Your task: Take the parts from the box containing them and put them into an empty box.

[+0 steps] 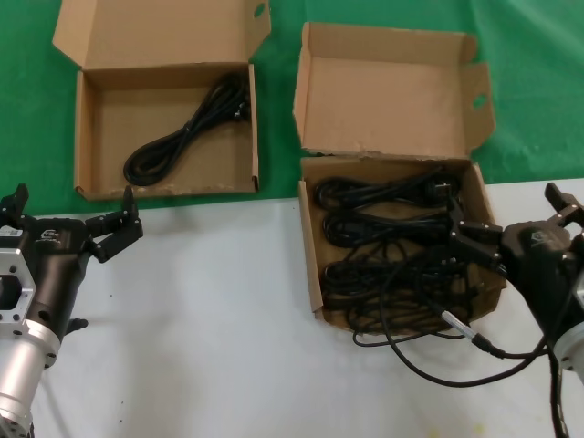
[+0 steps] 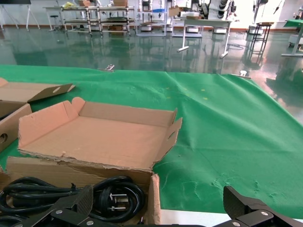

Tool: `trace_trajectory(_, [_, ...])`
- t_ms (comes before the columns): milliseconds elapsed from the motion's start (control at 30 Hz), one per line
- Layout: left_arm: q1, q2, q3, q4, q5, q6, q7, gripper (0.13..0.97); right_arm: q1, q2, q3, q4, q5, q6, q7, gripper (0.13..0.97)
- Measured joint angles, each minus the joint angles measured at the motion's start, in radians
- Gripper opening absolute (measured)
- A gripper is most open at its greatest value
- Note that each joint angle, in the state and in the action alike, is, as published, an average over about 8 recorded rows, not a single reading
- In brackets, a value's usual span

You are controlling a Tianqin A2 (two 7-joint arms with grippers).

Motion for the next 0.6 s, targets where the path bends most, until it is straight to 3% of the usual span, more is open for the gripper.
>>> trace_trajectory(600, [0.0,0.0,0.0,0.0,0.0,0.0,0.0,0.966,0.0,0.0,0.0,0.0,0.0,0.0,0.0,0.966])
